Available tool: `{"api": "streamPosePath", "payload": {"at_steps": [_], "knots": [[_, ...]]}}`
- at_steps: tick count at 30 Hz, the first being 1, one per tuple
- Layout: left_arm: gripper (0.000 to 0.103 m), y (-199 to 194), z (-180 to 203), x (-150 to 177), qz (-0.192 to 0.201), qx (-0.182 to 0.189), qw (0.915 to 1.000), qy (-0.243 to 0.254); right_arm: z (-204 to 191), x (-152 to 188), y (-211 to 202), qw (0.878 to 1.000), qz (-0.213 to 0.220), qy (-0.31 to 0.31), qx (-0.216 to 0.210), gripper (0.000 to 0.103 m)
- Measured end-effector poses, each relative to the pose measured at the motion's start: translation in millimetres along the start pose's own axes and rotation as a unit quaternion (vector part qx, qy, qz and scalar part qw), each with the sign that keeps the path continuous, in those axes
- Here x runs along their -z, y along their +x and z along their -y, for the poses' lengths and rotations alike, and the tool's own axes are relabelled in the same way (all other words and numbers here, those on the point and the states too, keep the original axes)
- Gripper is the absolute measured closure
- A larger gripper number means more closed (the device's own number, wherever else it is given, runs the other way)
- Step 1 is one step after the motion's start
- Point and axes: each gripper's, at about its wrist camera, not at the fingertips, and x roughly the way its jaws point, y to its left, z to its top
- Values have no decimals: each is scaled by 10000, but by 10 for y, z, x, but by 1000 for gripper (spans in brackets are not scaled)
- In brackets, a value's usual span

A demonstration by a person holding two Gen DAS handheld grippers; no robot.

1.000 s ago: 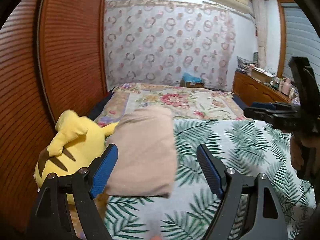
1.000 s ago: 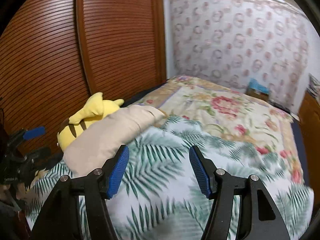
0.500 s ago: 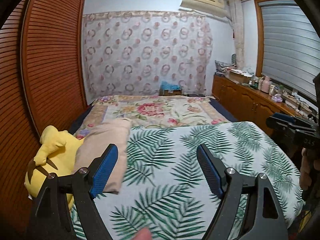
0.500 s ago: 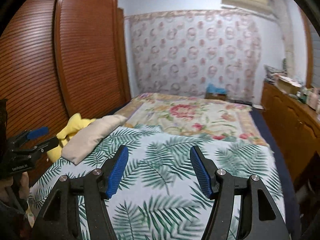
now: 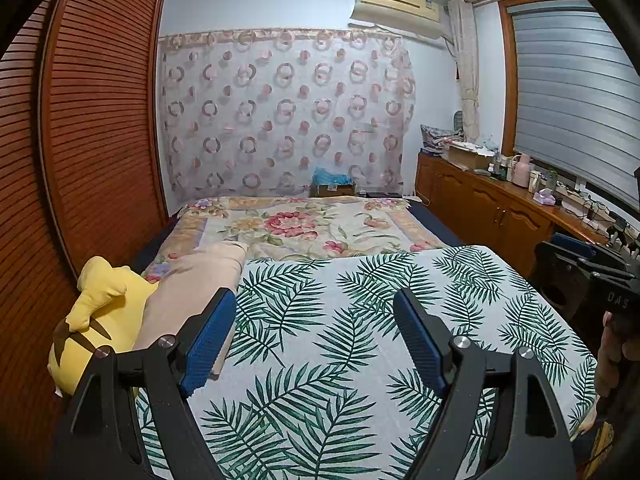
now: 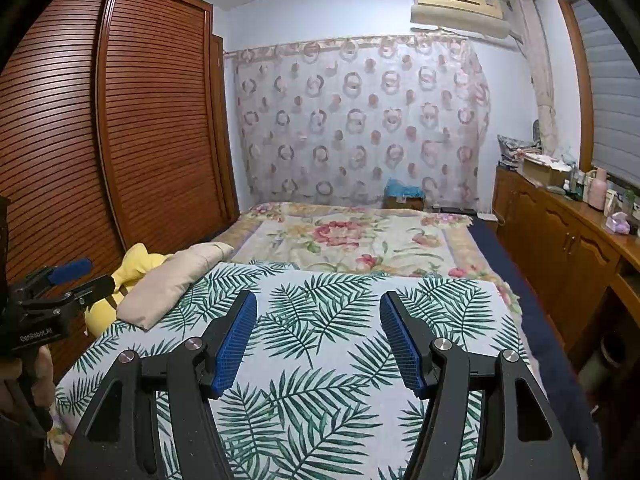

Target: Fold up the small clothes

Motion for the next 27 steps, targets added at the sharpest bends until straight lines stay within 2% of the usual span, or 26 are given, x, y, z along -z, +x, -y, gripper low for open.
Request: {"api": "streamPosePath", "payload": {"at_steps": [8,27], "knots": [[22,-45,-12,-22,36,-30,10000,-2,139,106,39,10000,56,23,7,37],[22,-108,-27,-83,99,-113,9999,8,333,65,-9,10000,33,-31,-8,37]]}}
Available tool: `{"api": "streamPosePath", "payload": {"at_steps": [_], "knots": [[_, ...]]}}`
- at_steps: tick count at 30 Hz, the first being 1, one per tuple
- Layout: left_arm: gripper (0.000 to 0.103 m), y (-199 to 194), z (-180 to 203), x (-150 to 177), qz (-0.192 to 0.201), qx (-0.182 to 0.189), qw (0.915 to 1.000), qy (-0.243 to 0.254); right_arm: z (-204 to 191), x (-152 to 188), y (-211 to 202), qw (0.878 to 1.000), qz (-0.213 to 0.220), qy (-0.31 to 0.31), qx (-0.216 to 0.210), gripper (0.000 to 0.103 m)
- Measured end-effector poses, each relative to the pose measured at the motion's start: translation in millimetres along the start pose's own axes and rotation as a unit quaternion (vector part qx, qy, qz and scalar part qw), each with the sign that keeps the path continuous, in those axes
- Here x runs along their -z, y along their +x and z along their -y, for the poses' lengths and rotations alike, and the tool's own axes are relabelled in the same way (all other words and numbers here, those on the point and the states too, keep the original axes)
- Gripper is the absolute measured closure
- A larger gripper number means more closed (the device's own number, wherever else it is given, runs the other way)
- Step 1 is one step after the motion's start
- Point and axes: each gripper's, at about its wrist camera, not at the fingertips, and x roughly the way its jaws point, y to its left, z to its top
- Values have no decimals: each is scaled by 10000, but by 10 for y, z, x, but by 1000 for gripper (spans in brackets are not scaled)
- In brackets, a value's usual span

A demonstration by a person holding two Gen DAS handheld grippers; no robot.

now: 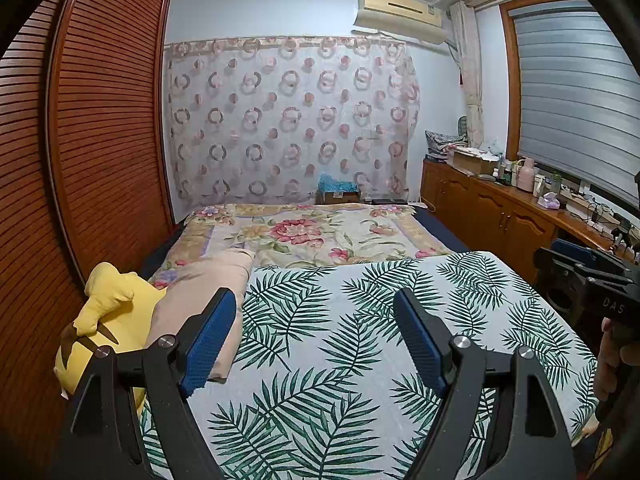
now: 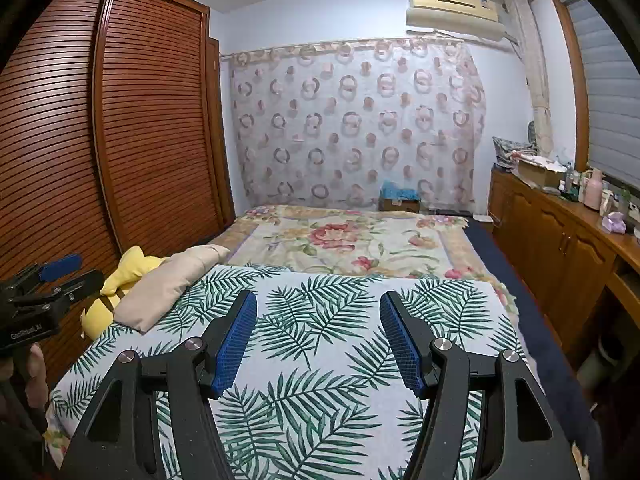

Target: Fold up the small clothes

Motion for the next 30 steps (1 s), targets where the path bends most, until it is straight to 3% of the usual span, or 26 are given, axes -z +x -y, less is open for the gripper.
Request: {"api": "streamPosePath", "payload": {"at_steps": [30], "knots": [[21,1,0,15,8,2,10000,2,57,-15,-8,10000,-4,-19,-25,37]]}}
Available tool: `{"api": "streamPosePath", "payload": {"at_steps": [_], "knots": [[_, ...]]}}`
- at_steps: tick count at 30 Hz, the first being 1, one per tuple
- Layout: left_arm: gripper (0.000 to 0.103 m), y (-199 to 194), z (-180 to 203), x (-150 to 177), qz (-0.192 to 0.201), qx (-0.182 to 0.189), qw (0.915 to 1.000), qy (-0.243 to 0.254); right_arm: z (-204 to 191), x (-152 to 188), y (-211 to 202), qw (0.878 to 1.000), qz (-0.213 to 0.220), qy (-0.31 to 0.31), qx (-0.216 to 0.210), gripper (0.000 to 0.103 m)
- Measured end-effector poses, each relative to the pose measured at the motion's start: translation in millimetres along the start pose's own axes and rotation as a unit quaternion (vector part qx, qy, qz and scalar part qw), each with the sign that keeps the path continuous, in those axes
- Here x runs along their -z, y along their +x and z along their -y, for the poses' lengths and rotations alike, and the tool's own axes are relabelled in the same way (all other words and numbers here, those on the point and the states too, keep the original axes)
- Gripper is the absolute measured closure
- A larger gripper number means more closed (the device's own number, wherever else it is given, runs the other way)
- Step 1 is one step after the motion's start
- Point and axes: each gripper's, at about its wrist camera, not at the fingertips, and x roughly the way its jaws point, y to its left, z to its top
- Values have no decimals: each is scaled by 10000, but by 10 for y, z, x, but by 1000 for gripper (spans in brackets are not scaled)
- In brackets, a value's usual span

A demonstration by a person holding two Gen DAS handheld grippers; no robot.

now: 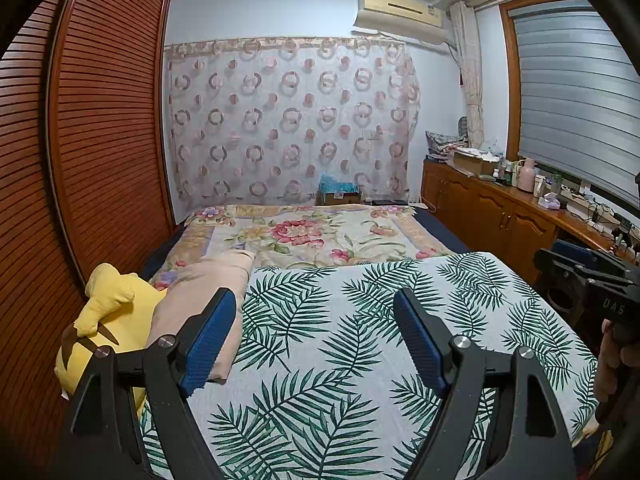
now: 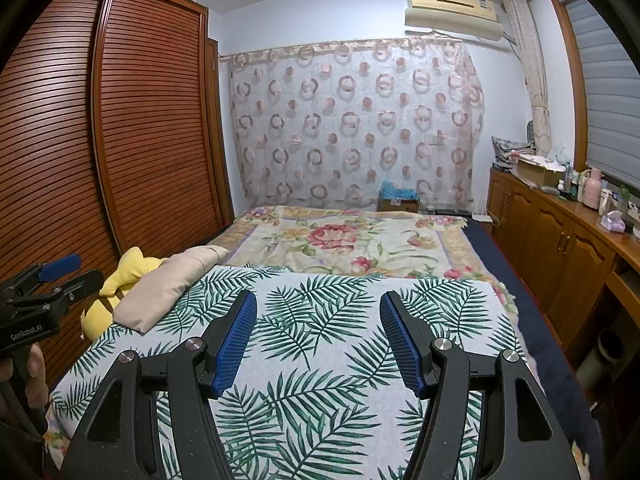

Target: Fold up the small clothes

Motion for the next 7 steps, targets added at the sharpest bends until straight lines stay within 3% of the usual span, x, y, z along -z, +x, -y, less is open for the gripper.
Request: {"api": "streamPosePath", "payload": {"at_steps": [7], "knots": [[21,2,-4,-2,-2,-2,10000,-2,9,1,5,10000,-14,6,-4,37]]}}
